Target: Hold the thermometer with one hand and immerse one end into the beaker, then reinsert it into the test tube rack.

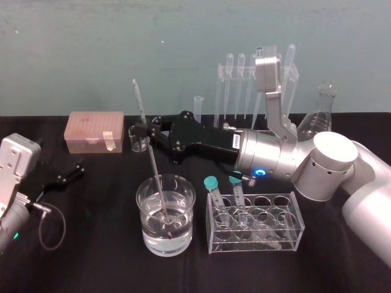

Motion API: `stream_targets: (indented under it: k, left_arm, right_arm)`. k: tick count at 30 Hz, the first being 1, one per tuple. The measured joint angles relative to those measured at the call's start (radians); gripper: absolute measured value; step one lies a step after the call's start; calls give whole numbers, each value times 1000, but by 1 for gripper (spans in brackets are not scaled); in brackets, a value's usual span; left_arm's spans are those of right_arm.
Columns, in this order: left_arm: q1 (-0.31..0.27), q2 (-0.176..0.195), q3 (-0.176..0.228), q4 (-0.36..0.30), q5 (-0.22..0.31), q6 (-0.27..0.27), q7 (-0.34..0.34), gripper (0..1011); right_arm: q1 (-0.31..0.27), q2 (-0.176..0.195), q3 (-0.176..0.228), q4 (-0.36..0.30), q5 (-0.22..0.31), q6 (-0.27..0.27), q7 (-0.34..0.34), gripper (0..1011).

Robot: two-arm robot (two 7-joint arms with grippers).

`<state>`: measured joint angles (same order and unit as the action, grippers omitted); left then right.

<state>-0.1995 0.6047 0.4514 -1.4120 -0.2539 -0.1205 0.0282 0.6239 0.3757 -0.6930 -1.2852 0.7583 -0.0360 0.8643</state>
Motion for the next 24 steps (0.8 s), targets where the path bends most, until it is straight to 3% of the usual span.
stream_targets:
  k: [24]
  left_arm:
    - [0, 0, 0, 0, 0, 0, 0, 1008]
  right_arm:
    - [-14, 11, 8, -13, 1, 4, 11, 57]
